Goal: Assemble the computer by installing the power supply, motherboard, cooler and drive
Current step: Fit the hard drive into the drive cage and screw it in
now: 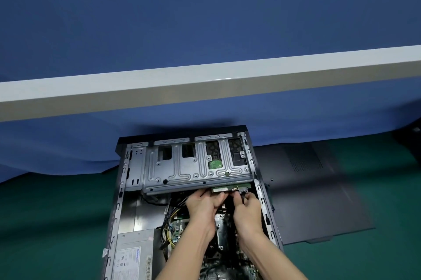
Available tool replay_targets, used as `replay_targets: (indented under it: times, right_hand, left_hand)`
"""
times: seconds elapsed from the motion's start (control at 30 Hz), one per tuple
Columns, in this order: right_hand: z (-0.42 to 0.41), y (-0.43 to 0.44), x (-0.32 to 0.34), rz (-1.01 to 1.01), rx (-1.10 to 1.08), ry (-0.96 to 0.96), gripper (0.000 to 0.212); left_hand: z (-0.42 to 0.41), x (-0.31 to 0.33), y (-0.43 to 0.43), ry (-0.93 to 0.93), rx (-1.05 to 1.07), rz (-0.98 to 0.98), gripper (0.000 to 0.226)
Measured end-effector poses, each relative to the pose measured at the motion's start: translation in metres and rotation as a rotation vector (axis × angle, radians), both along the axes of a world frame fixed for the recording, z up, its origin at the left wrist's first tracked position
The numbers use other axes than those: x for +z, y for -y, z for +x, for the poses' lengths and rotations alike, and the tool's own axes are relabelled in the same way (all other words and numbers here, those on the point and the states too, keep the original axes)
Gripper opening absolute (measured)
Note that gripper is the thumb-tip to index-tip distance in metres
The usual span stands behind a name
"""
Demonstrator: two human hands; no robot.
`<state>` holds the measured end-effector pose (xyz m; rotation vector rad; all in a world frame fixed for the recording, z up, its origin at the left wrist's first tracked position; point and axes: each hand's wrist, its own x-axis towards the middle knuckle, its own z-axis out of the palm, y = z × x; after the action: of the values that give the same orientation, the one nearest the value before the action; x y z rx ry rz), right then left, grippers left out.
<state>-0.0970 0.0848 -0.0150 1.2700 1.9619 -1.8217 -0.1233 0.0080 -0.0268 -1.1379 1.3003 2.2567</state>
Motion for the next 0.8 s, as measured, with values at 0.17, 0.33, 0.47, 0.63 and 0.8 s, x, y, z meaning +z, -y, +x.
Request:
replay_targets:
  times: [0.17, 0.33, 0.47, 0.63, 0.8]
  right_hand:
    - [-0.007, -0.004, 0.001, 0.007, 0.042, 0.006, 0.022]
    - [0.0, -0.019, 0.031, 0.104, 0.306, 0.057, 0.021]
    - [-0.002, -0.06, 0.056, 0.565, 0.234, -0.189, 0.024]
    - [-0.041, -0.126, 0.015, 0.639, 0.309, 0.139, 0.017]
    - [-0.048, -0.122, -0.044, 0.714, 0.746, 0.395, 0.036]
  left_hand:
    - [-0.008, -0.004, -0.001, 0.011, -0.006, -0.036, 0.044]
    - [-0.007, -0.006, 0.005, 0.032, -0.151, -0.272, 0.044]
    - [-0.001, 0.003, 0.02, 0.057, -0.24, -0.45, 0.021]
    - [-0.008, 0.027, 0.022, -0.203, -0.336, -0.919, 0.028]
    - [-0.043, 0.022, 0.018, -0.316, -0.476, -1.475, 0.033]
